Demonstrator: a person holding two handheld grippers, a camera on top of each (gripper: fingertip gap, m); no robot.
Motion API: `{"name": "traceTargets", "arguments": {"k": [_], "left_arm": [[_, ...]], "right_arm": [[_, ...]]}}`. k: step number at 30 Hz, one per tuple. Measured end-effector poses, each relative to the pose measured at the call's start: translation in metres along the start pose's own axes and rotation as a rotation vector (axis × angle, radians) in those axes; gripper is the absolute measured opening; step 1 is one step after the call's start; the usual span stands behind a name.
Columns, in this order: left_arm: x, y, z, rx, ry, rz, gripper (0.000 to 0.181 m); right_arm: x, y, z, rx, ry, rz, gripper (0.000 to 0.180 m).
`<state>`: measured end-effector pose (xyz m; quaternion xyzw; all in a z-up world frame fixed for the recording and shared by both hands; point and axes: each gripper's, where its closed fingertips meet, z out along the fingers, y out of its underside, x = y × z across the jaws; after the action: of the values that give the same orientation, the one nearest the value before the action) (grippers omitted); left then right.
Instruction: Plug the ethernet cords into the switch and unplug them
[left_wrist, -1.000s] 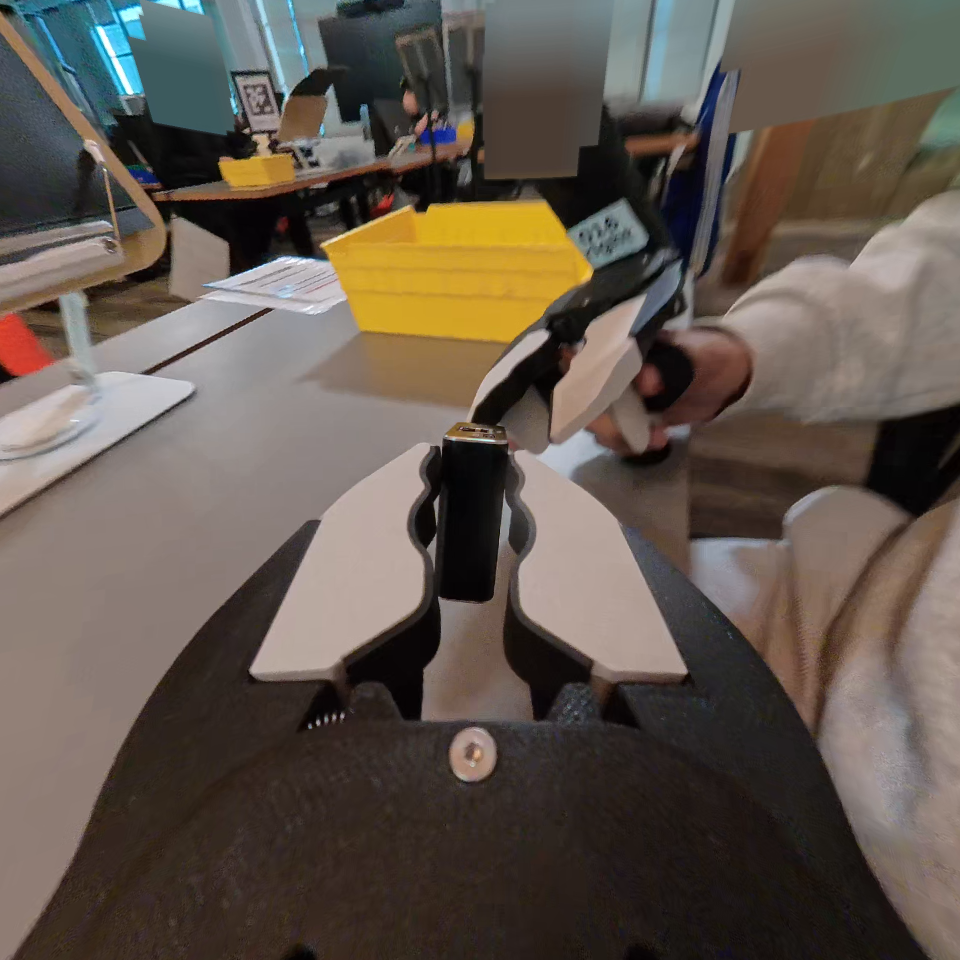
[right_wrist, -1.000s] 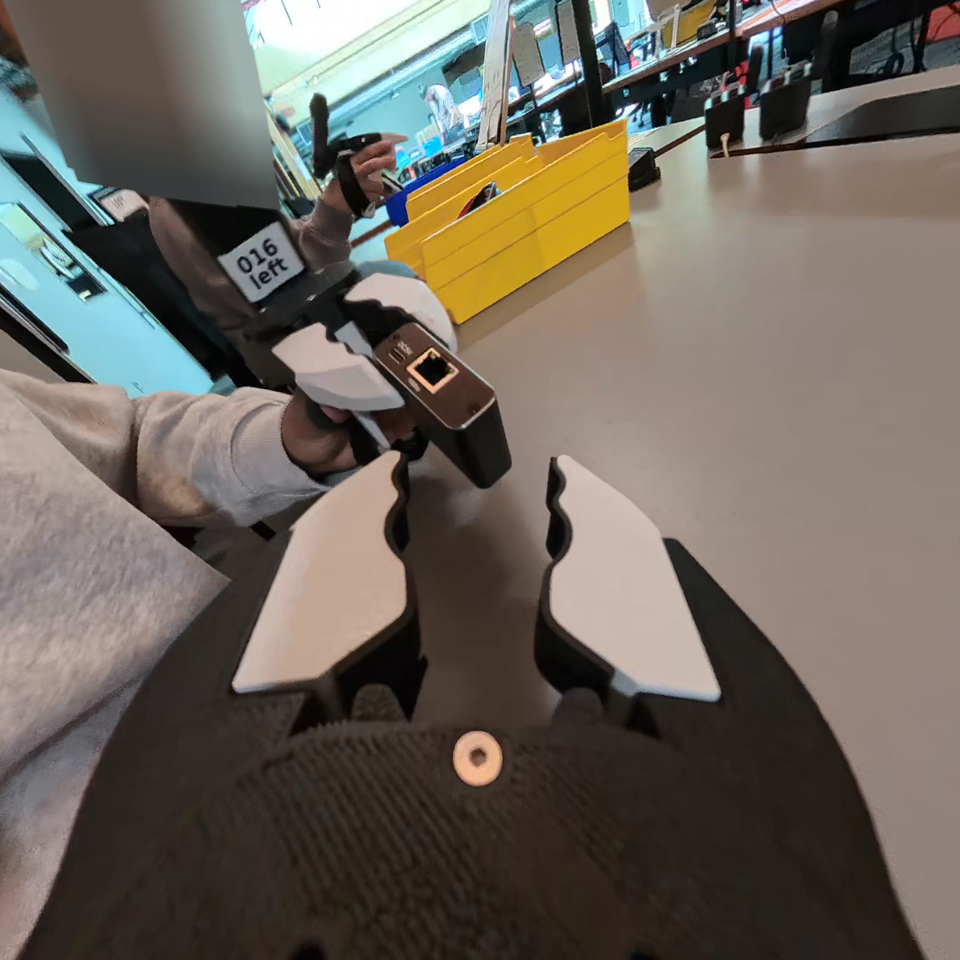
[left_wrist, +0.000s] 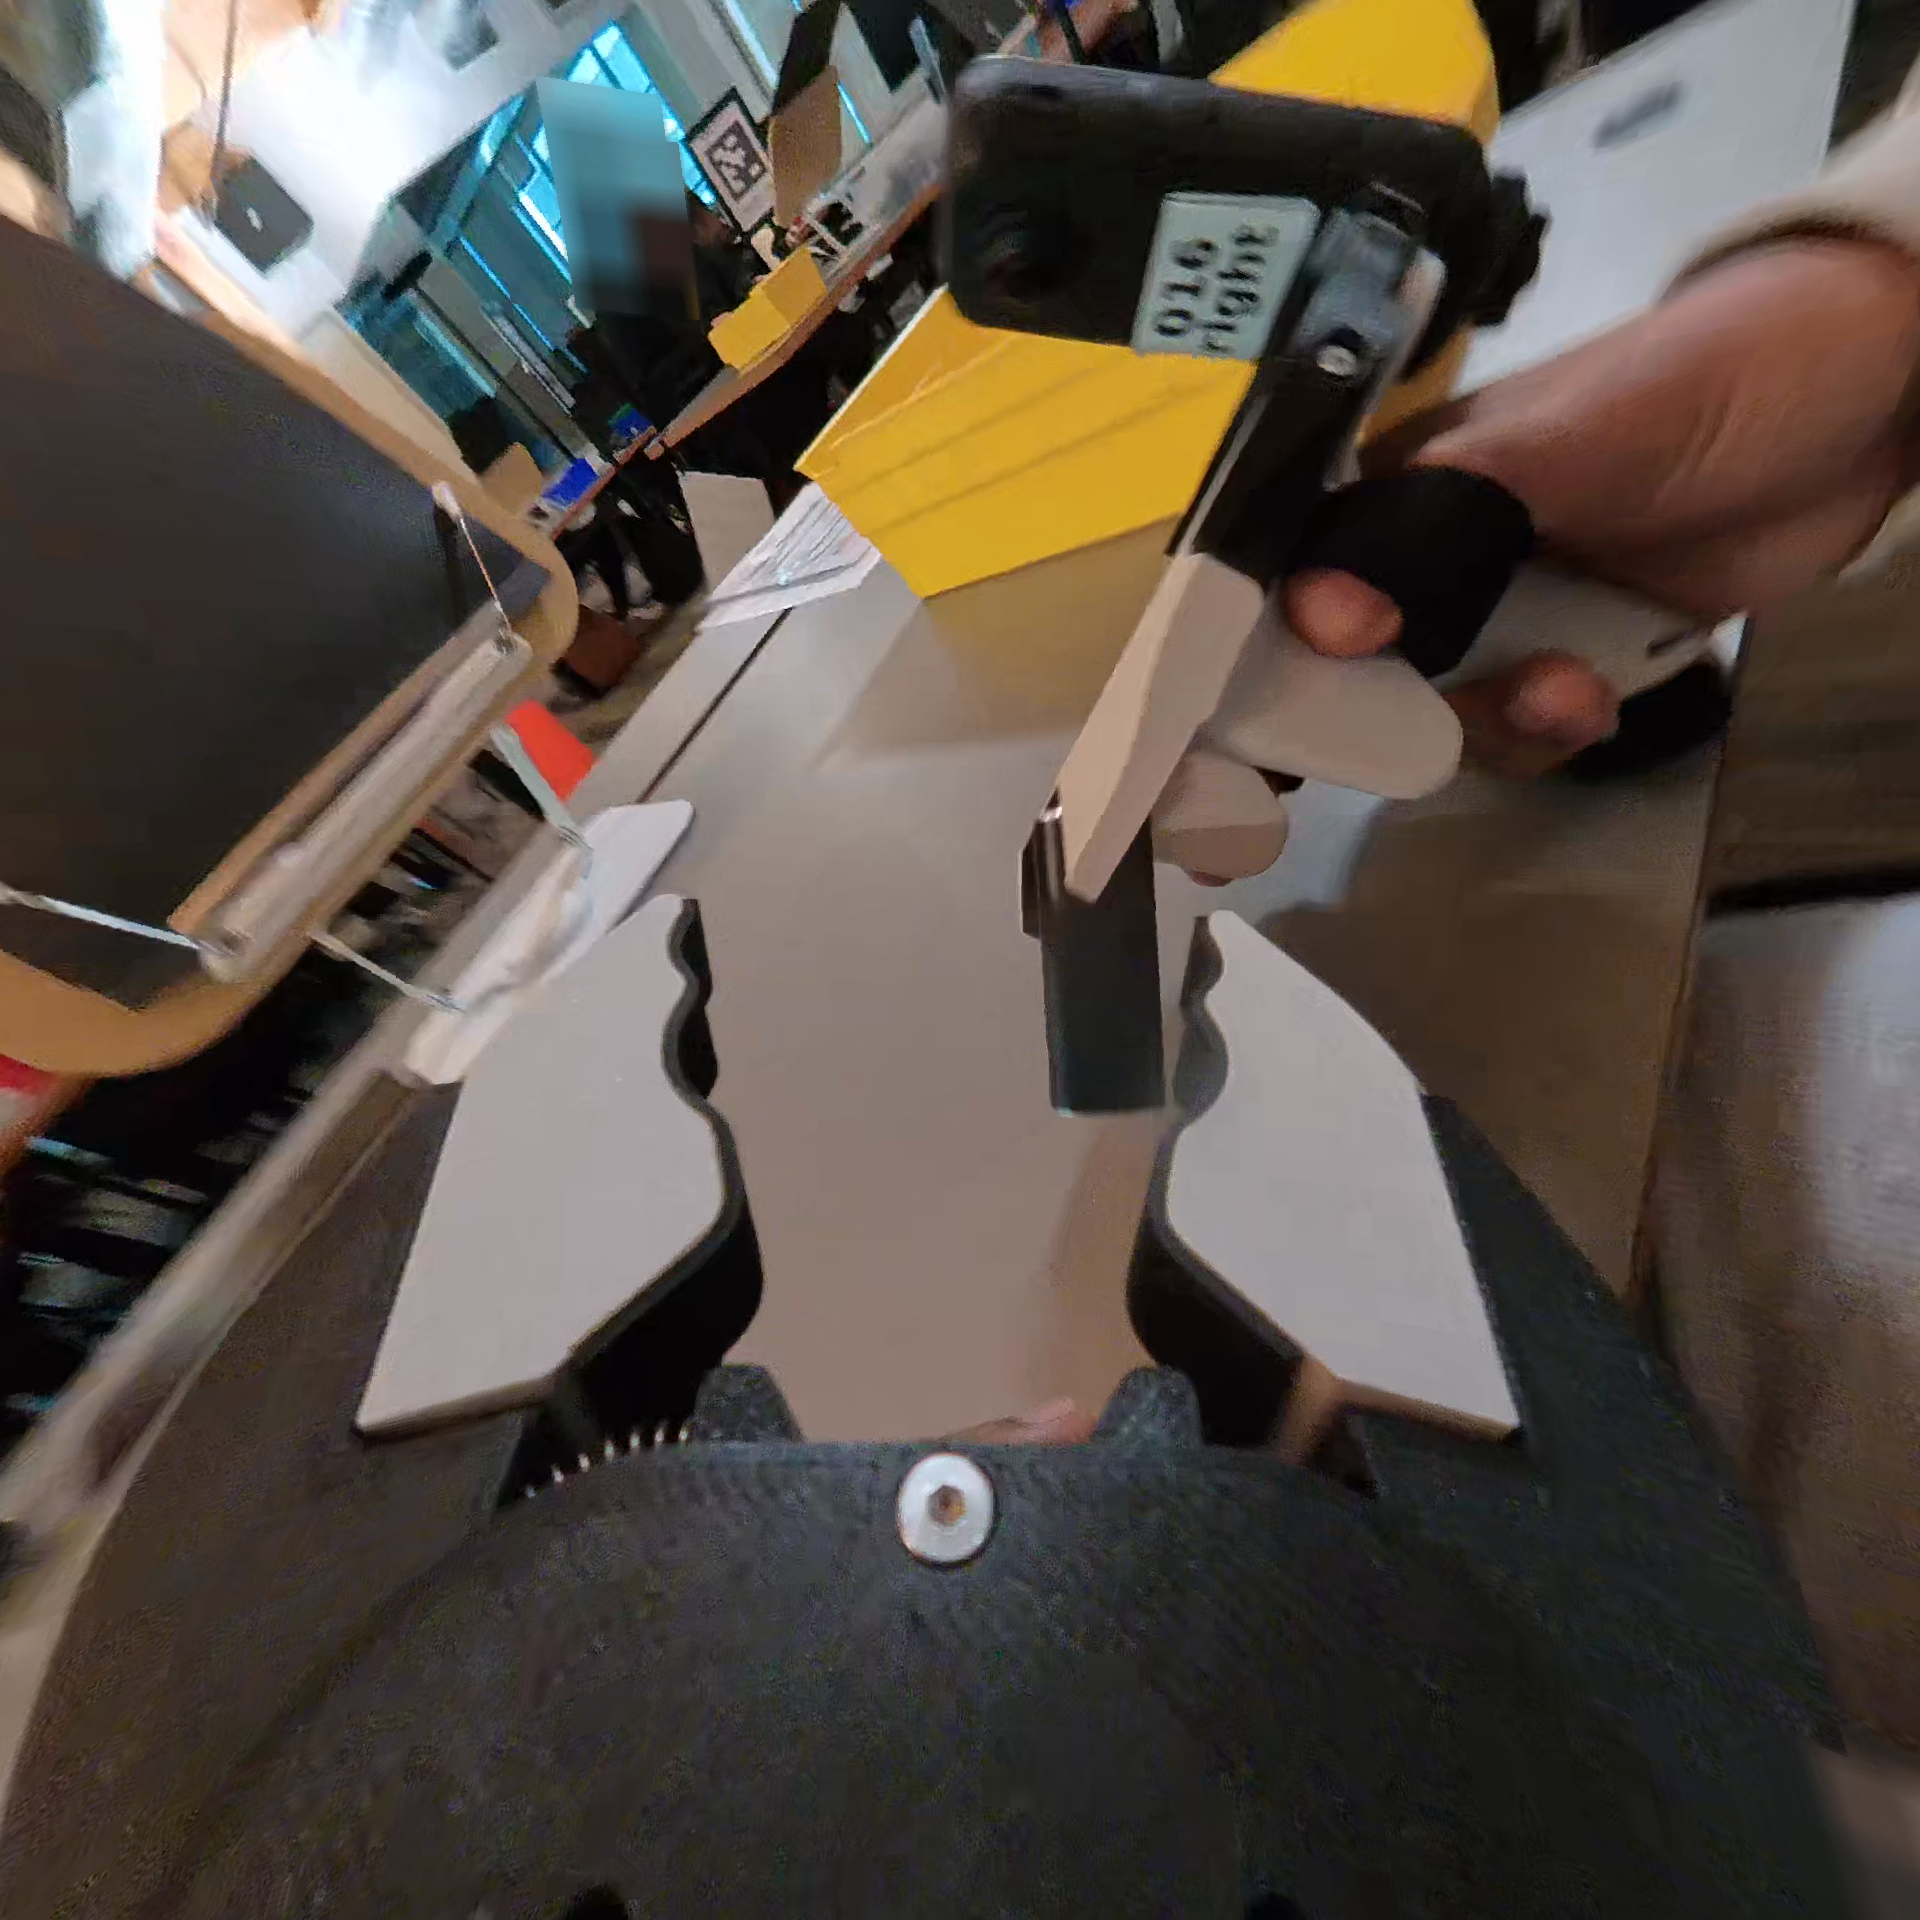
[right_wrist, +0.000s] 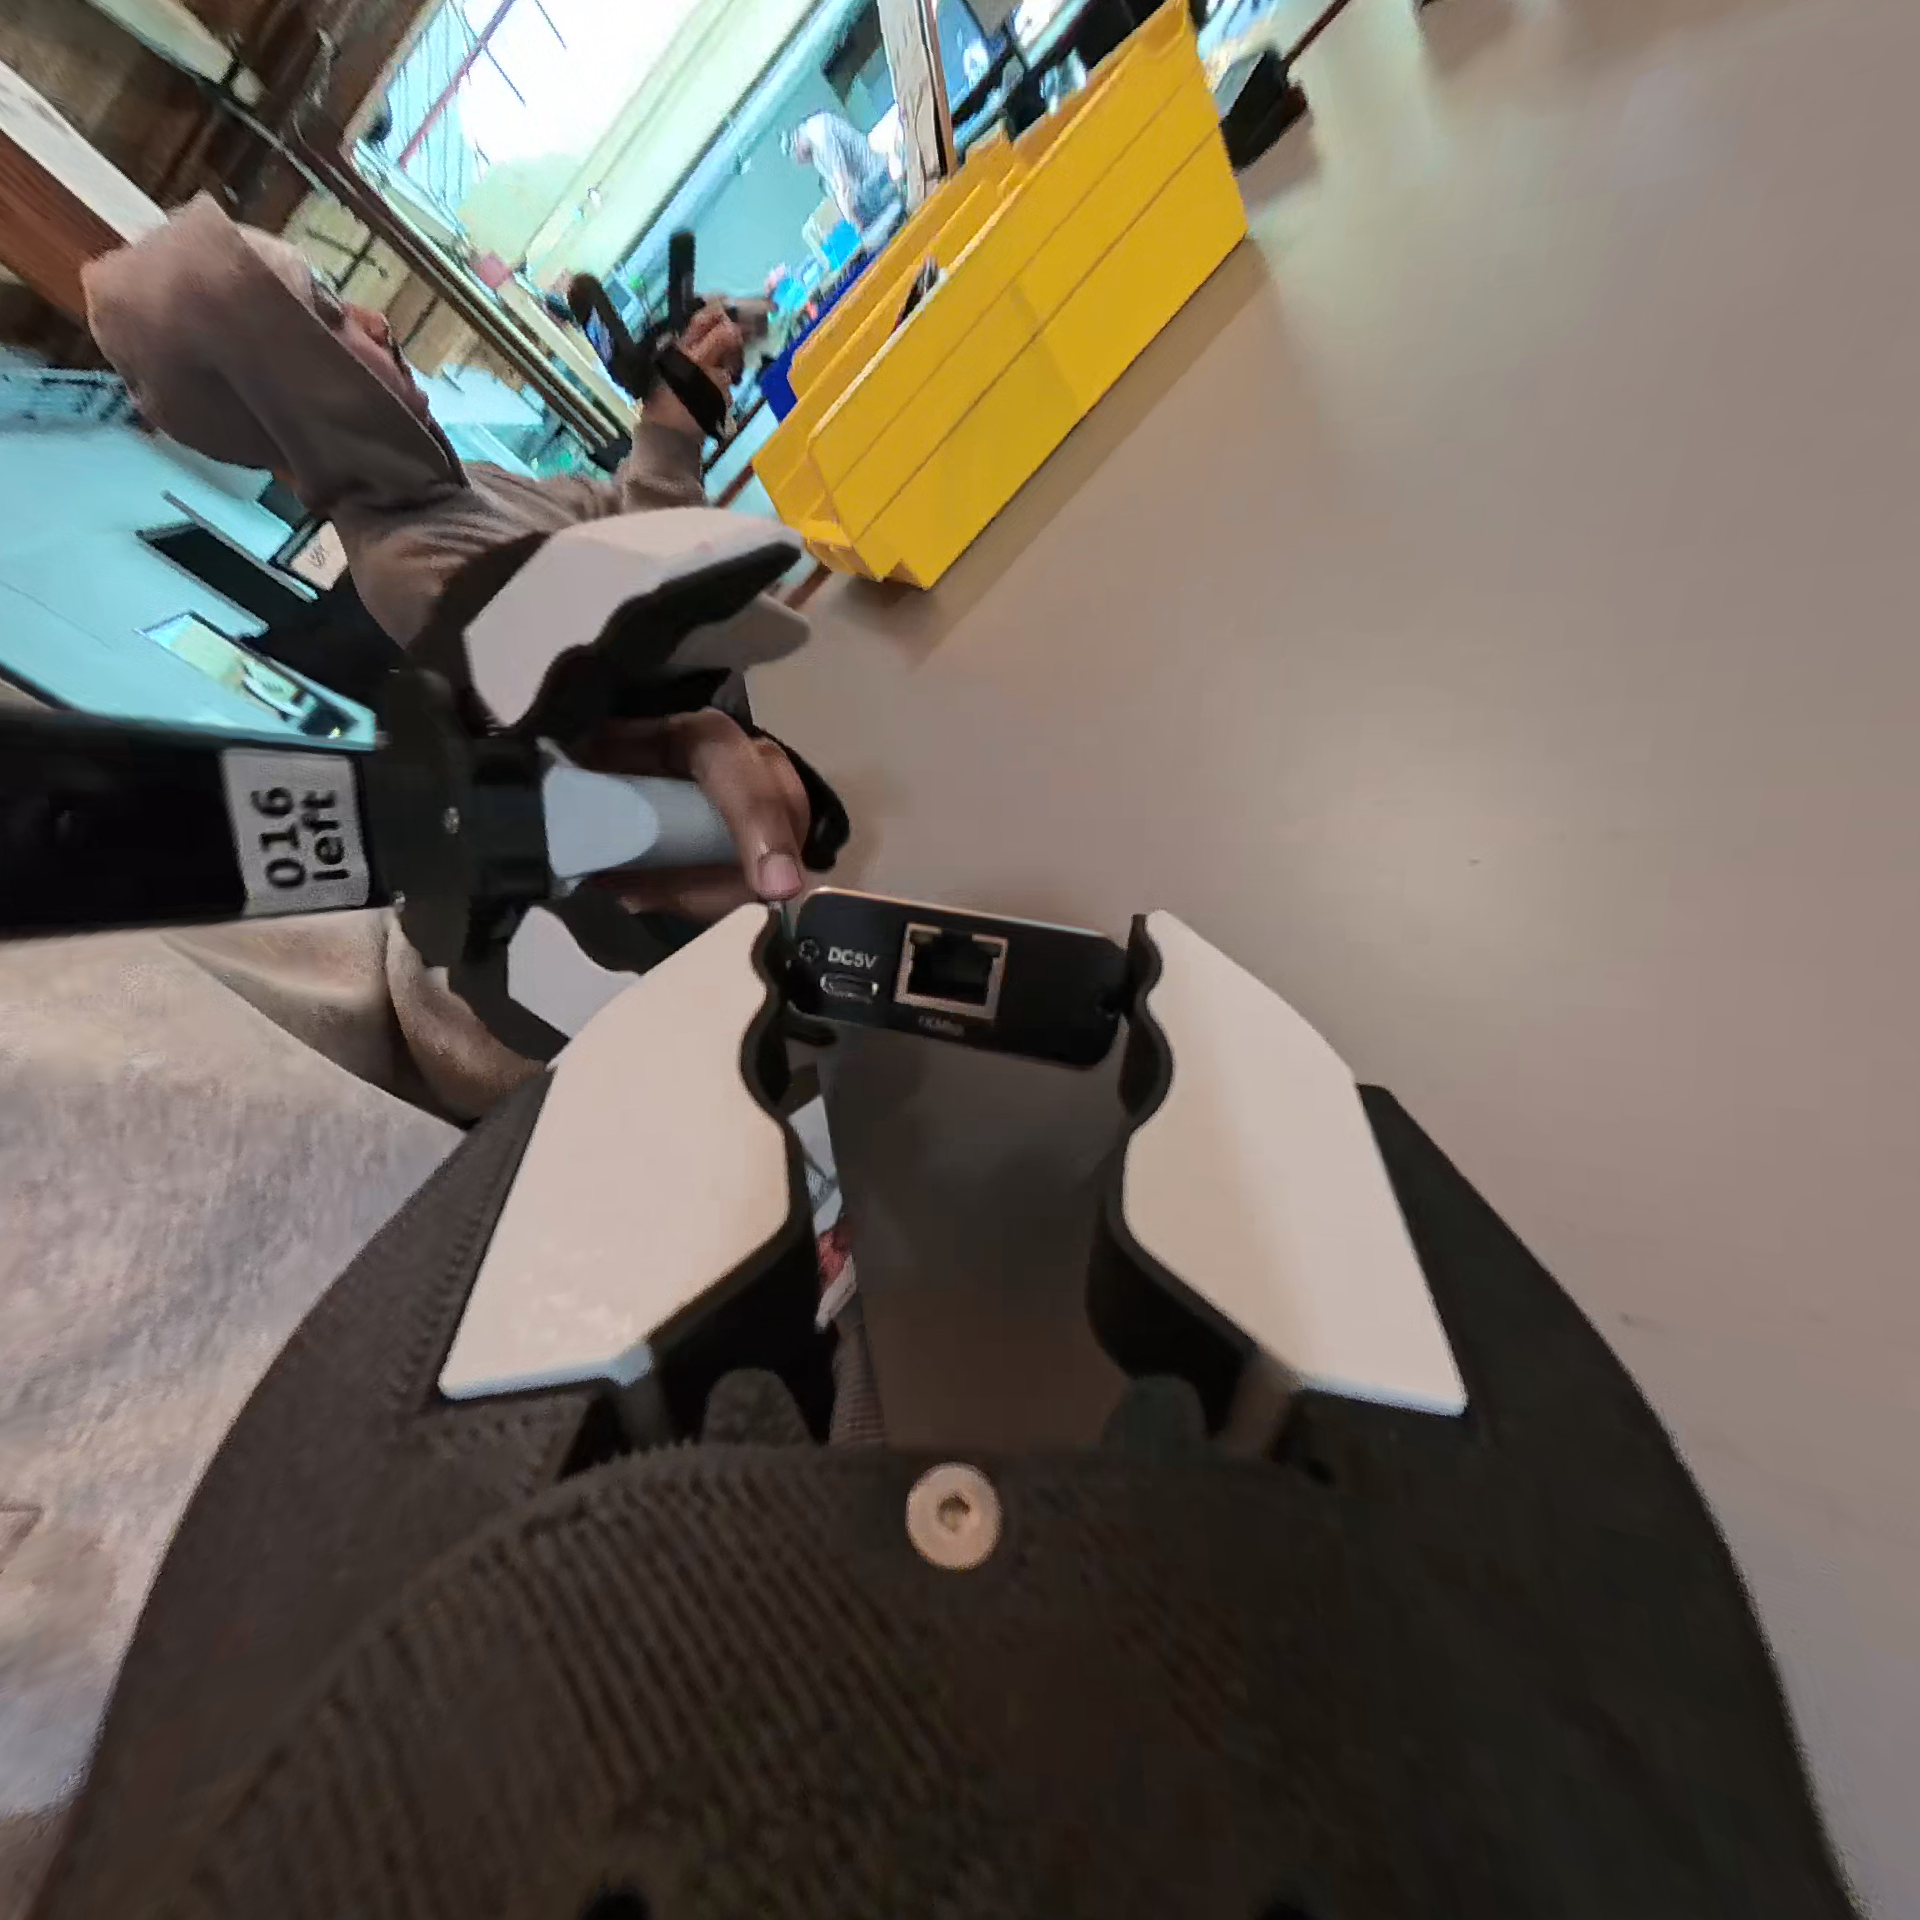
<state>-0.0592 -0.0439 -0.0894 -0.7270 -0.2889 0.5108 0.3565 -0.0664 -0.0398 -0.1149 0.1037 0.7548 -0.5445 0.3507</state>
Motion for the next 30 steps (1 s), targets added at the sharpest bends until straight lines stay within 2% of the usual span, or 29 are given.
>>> {"name": "traceTargets", "arguments": {"k": [1,4,8,10,12,16,20,24,26,30], "left_arm": [[-0.003,0.001,0.0,0.015,0.029,-0.094,0.088],[-0.005,0.009,0.001,0.045,0.185,-0.44,0.085],[0.004,0.0,-0.005,0.168,0.572,-1.092,0.082],[0.005,0.001,-0.005,0.185,0.666,-1.284,0.086],[0.016,-0.003,-0.006,0.169,0.762,-1.341,0.088],[0.036,-0.037,-0.018,0.237,1.077,-1.547,0.09],[0.038,-0.057,-0.029,0.355,1.256,-1.66,0.074],[0.032,-0.057,-0.032,0.415,1.293,-1.692,0.057],[0.029,-0.054,-0.032,0.421,1.291,-1.703,0.044],[0.033,-0.052,-0.032,0.396,1.315,-1.697,0.041]], "right_arm": [[0.0,-0.006,-0.003,0.029,-0.008,-0.001,0.063],[0.0,-0.021,-0.013,0.104,-0.018,-0.024,0.063],[-0.012,-0.039,-0.025,0.218,-0.056,-0.116,0.063],[-0.024,-0.045,-0.029,0.263,-0.09,-0.19,0.062],[-0.037,-0.047,-0.03,0.284,-0.114,-0.271,0.063],[-0.058,-0.037,-0.024,0.25,-0.143,-0.423,0.062],[-0.071,-0.022,-0.014,0.18,-0.181,-0.501,0.062],[-0.074,-0.016,-0.015,0.152,-0.184,-0.562,0.062],[-0.073,-0.013,-0.015,0.128,-0.172,-0.599,0.062],[-0.074,-0.011,-0.015,0.117,-0.17,-0.635,0.062]]}}
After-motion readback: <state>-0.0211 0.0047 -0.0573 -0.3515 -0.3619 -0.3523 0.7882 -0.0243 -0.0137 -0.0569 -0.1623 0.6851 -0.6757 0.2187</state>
